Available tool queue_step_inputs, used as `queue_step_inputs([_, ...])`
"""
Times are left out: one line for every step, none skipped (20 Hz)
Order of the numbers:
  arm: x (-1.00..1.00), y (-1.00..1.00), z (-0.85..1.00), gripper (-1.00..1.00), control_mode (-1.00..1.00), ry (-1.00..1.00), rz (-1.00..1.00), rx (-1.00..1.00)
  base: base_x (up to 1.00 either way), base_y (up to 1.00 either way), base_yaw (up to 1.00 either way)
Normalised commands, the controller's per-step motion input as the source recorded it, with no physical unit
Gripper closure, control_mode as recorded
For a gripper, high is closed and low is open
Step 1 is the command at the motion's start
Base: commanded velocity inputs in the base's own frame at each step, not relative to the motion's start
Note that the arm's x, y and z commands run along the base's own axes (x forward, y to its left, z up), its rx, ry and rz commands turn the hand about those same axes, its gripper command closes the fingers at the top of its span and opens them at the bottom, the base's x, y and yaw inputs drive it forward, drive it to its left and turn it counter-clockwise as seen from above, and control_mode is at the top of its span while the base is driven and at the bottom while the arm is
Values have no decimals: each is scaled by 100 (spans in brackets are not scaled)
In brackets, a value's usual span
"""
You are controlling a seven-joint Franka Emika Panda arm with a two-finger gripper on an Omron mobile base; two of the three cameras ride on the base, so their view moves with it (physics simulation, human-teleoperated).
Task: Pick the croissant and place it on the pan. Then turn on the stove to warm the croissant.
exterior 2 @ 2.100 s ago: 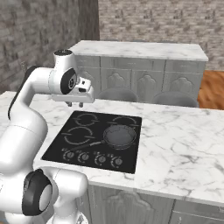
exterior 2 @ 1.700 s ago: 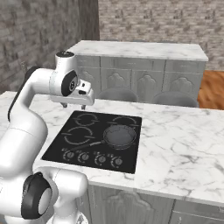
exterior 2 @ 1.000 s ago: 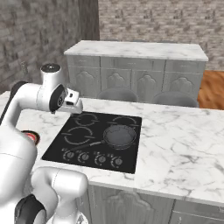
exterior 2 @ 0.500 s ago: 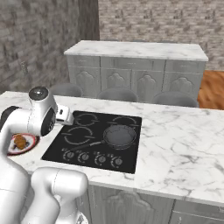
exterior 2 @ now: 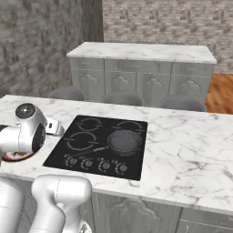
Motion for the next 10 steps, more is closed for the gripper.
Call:
queue_step_inputs([0,56,-11,-100,-100,0,1,0,0,0,0])
queue_step_inputs([0,56,-9,-100,-100,0,1,0,0,0,0])
queue_step_inputs([0,59,-8,-100,-100,1,1,0,0,0,0])
queue_step_inputs([0,59,-4,-100,-100,0,1,0,0,0,0])
queue_step_inputs([0,58,-4,-100,-100,0,1,0,0,0,0])
queue_step_inputs([0,53,-1,-100,-100,0,1,0,0,0,0])
queue_step_inputs([0,51,0,-100,-100,0,0,0,0,0,0])
queue_step_inputs([0,51,0,-100,-100,0,0,0,0,0,0])
queue_step_inputs([0,51,0,-100,-100,0,0,0,0,0,0])
queue_step_inputs([0,51,0,-100,-100,0,0,0,0,0,0])
